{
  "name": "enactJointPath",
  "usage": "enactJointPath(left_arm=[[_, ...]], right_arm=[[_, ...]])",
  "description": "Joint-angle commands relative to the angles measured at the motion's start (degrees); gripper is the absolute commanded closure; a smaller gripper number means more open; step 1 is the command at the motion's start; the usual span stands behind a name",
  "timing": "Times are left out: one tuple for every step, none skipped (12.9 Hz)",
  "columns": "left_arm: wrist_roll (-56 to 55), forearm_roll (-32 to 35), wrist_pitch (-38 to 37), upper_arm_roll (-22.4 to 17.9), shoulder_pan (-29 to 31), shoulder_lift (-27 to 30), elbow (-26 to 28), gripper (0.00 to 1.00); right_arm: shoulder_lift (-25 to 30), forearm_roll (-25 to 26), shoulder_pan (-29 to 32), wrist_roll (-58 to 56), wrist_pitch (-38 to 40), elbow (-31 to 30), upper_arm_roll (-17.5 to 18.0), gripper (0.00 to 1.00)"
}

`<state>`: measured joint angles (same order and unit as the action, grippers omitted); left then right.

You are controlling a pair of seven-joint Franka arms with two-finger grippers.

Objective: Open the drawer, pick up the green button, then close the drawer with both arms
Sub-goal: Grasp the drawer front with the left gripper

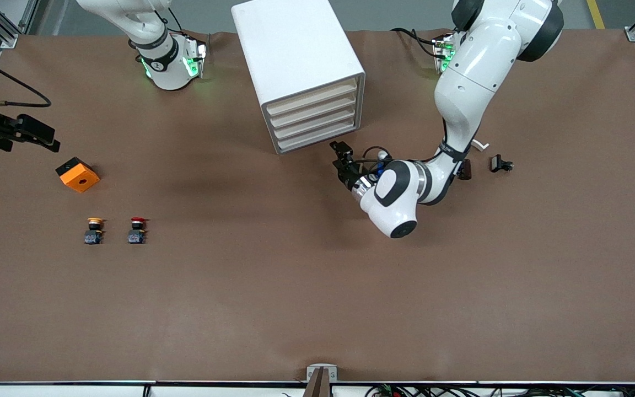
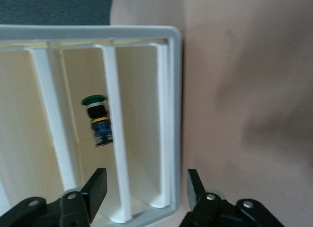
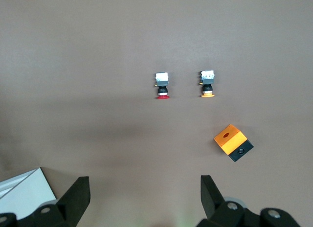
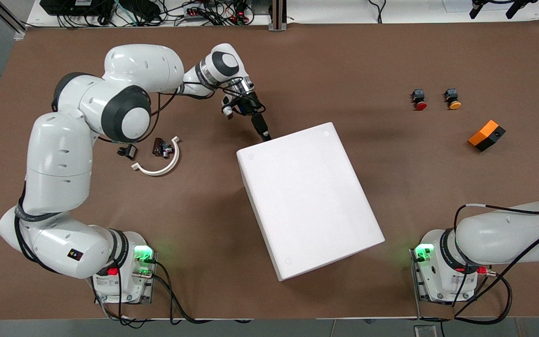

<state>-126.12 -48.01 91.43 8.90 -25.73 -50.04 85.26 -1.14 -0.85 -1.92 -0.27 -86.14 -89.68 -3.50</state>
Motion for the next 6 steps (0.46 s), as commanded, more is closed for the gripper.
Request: enactJointPath(left_arm=[[-2.4, -1.6, -3.1, -0.3, -2.7, -0.6, -1.5, 0.26], [-2.4, -1.7, -3.4, -0.3, -3.1, -0.7, -1.3, 0.29], [-2.4, -1.7, -3.7, -0.3, -3.8, -1.1, -1.2, 0.39], [-1.3, -1.7, -5.3, -0.3, -3.7, -1.4, -1.1, 0.46], [-0.1, -1.7, -6.3, -0.3, -3.3, -1.9, -1.1, 0.47], [0.3, -1.8, -6.4, -0.3, -3.8, -2.1, -1.1, 0.51]], right_arm=[[-2.7, 0.2, 0.2, -1.0, 0.4, 1.0, 0.1, 0.00], [-2.9, 0.4, 0.2, -1.2, 0.1, 1.2, 0.1, 0.00], [-3.4, 0.7, 0.4, -1.3, 0.1, 1.3, 0.1, 0.00], [-3.9, 1.5, 0.4, -1.4, 0.0, 1.3, 0.1, 0.00], [-4.3, 2.4, 0.5, -1.3, -0.1, 1.3, 0.1, 0.00], [-5.4, 3.0, 0.3, -1.3, 0.0, 1.3, 0.1, 0.00]])
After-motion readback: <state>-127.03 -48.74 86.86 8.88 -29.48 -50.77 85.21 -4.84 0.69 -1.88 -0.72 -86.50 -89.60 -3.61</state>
